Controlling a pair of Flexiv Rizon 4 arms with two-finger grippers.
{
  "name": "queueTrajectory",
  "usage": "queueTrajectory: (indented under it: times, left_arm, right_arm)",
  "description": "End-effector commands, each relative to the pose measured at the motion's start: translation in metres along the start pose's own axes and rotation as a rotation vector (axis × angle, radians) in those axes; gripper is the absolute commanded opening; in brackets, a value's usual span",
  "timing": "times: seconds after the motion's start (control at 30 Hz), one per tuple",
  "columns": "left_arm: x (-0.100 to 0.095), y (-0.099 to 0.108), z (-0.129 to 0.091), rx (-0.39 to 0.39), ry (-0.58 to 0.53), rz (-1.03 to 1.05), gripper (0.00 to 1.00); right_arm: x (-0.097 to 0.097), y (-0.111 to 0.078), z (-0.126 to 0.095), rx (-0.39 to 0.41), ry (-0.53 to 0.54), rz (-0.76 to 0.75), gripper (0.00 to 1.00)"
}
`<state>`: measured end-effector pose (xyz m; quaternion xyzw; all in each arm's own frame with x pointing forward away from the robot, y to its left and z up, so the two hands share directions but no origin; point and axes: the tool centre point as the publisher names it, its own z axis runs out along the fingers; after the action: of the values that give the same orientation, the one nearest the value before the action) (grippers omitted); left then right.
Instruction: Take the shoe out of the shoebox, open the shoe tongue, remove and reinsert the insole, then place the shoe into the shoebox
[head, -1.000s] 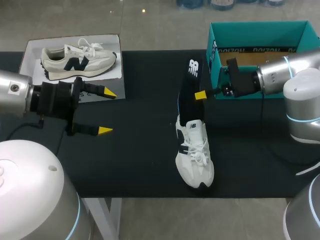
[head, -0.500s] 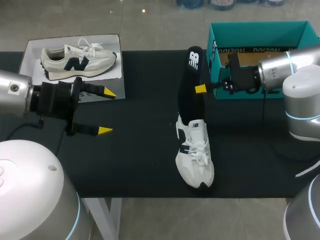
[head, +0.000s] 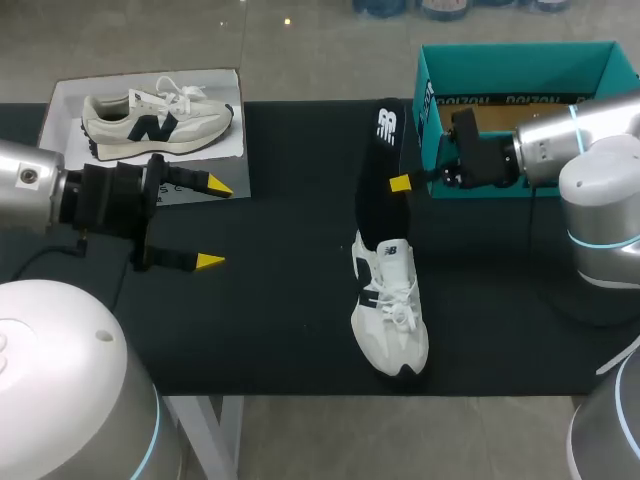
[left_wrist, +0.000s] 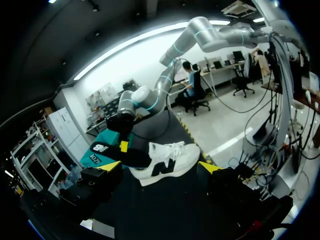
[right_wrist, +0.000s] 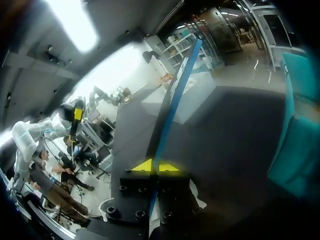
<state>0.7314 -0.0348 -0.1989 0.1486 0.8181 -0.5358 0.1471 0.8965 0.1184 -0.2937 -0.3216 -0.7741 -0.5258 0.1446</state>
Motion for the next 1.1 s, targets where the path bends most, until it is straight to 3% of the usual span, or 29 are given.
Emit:
queueTrajectory:
  times: [0.03,0.2,0.93,1.1]
  left_arm:
    - [0.0,0.0,0.0,-0.002,0.002,0.0,1.0]
    - [0.0,0.0,0.0,-0.002,0.002,0.0,1.0]
    - [0.0,0.0,0.0,-0.002,0.002,0.0,1.0]
    - [0.0,0.0,0.0,-0.002,0.002,0.0,1.0]
  right_arm:
    - [0.005,-0.006,-0.002,0.01,-0.043,0.005,0.0]
    - [0.006,-0.011,-0.001,0.021,-0.054,0.008,0.0]
    - [0.002,-0.069,0.012,0.116,-0.061,0.101,0.0]
    - [0.003,-0.07,0.013,0.123,-0.057,0.109,0.0]
